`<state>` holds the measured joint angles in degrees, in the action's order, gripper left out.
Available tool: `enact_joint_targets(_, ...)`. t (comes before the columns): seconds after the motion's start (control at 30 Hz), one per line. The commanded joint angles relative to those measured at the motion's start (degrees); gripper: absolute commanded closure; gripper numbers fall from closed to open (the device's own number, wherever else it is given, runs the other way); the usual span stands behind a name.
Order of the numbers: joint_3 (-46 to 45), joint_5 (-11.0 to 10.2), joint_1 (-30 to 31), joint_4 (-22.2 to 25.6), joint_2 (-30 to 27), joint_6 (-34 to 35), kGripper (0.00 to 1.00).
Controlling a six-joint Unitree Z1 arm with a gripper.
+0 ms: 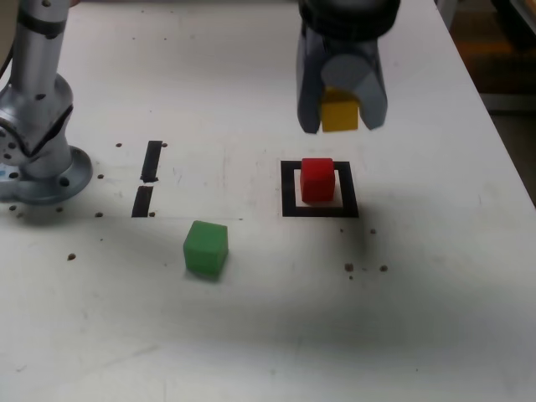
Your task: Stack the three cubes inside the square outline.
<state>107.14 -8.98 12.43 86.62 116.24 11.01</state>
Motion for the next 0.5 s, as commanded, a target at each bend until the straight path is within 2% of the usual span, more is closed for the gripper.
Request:
enact_joint_targets(0.0, -1.1, 1.0, -0.6, 0.0, 1.1, 0.1, 0.9)
enact_joint_targets(0.17, -3.5, 3.3, -2.1, -0.8, 3.1, 0.3, 0.89)
enact_joint_targets(0.47, -3.7, 4.7, -2.8, -1.2, 5.9, 0.0, 0.88)
